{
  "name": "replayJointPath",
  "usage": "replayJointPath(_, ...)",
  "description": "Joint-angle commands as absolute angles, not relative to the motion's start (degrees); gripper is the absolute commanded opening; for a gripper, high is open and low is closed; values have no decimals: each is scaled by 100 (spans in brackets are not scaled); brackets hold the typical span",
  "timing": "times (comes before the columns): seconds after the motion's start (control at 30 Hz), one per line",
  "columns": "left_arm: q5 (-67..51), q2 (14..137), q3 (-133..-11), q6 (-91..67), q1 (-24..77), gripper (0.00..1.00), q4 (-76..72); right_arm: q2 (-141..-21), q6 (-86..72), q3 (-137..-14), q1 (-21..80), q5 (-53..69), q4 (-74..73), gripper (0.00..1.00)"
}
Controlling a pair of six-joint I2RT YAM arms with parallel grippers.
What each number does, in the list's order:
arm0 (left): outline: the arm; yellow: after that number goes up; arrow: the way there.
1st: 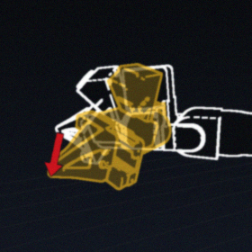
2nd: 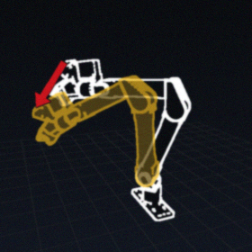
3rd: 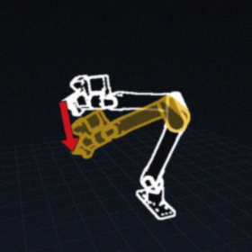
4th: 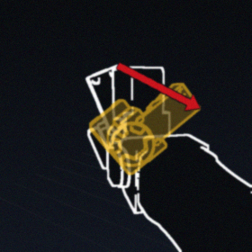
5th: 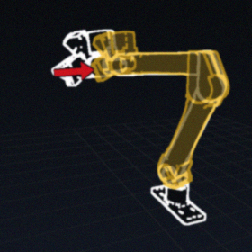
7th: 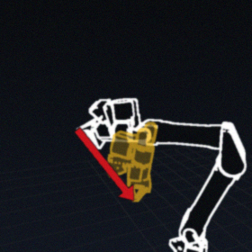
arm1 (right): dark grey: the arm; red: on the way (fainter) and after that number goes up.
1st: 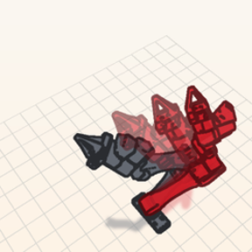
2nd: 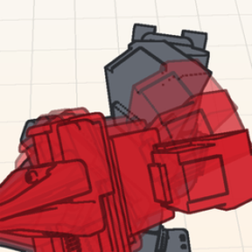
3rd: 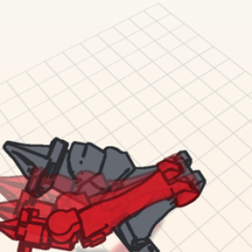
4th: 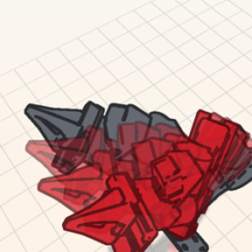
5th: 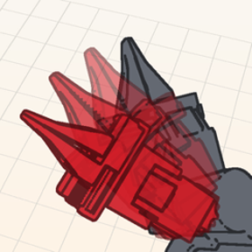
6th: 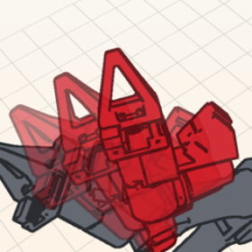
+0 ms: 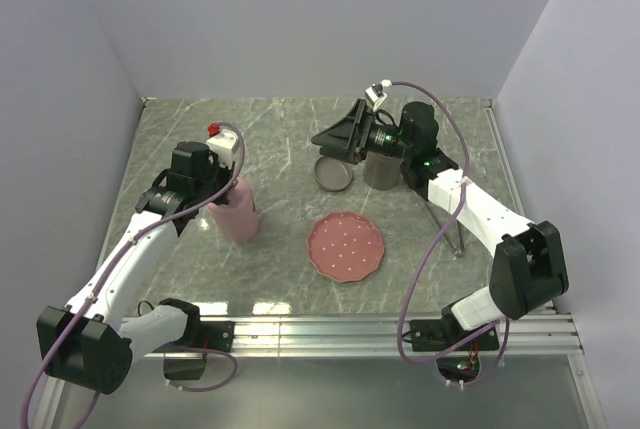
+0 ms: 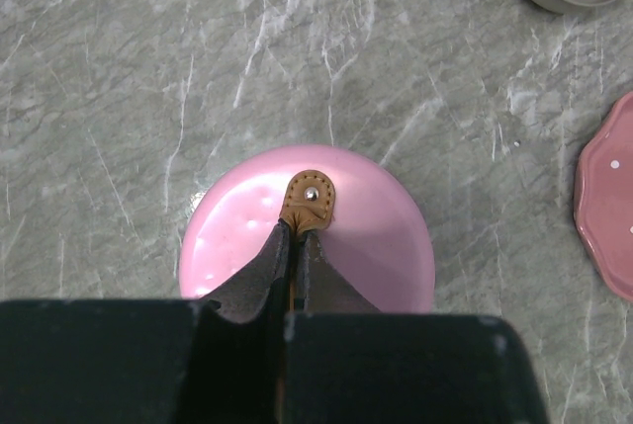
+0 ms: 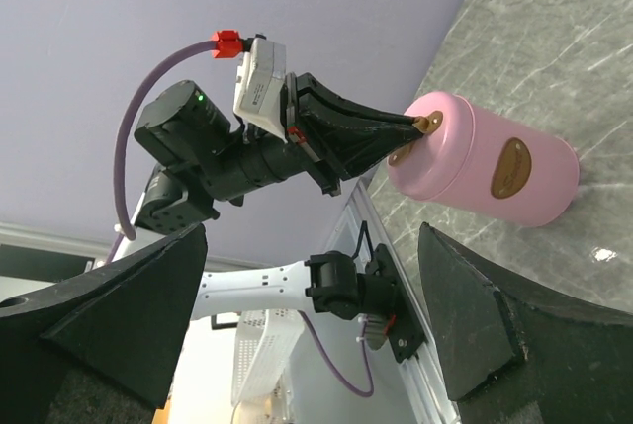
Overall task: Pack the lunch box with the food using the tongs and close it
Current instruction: Put the lid back on the lunch box
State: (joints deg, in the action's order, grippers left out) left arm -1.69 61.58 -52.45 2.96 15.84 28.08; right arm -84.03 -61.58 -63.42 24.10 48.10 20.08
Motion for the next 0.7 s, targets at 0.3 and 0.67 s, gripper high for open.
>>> replayJointPath(0.3,-650,6135,-5352,229,1600,39,3462,-8174,-5512,-6644,2338,4878,1767,96)
replayJointPath(0.67,-466,6152,-6423,237,1600,67,3744,-8138,-4572,-7144,2224,4904,750,98)
